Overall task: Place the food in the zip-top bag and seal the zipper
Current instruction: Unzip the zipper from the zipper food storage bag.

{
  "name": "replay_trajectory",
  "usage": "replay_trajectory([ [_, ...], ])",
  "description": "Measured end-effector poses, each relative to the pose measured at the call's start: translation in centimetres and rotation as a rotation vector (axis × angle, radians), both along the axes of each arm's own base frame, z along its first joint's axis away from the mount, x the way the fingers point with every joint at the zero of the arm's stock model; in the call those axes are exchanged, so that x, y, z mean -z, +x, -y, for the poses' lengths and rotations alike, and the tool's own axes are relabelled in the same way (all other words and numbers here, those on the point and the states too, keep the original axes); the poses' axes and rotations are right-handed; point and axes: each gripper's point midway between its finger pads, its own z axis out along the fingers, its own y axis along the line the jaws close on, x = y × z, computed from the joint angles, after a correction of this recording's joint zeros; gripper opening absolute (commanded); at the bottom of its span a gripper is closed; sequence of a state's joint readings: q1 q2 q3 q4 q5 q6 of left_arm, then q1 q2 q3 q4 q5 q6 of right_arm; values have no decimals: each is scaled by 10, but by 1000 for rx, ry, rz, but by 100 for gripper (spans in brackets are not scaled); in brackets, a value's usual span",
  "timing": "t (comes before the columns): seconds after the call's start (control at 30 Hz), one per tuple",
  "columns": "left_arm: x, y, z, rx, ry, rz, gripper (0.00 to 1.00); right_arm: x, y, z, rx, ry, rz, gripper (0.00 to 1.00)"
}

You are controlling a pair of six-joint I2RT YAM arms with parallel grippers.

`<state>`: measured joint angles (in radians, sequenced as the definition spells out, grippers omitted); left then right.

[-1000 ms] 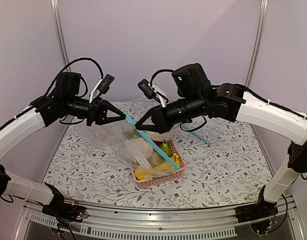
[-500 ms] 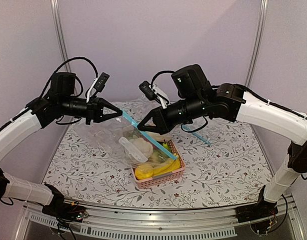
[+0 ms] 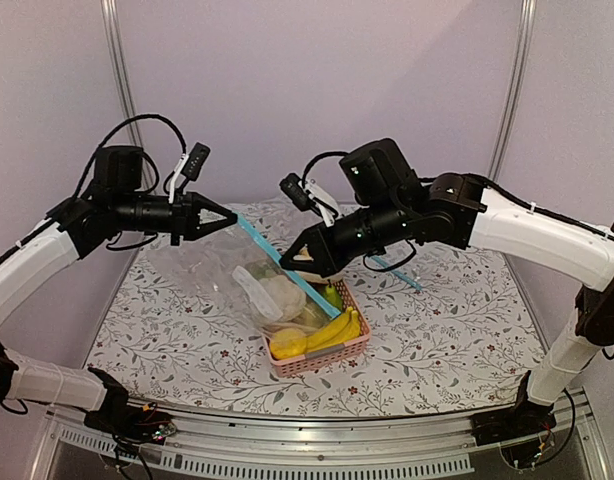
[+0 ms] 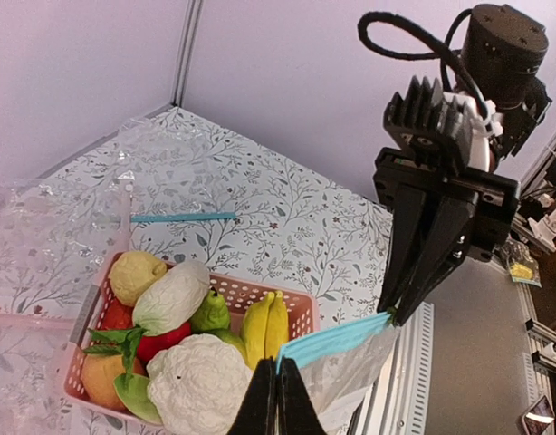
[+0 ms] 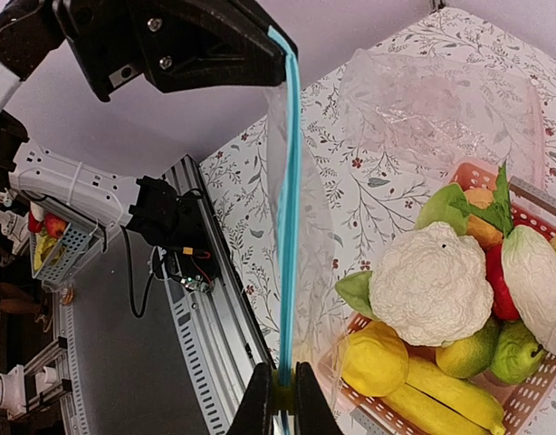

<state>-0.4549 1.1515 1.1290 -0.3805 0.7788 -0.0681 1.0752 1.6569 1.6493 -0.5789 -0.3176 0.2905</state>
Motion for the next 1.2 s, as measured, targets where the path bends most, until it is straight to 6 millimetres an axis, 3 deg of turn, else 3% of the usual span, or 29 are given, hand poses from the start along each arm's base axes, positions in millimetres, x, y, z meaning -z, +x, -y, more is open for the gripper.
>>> replay_trajectory([
  [0.5, -5, 23, -26, -157, -9, 27, 0, 22, 0, 6, 19, -50, -23, 0],
  [1.2, -7, 38, -42, -235, -18, 30, 0, 34, -1, 13, 39, -84, -44, 0],
])
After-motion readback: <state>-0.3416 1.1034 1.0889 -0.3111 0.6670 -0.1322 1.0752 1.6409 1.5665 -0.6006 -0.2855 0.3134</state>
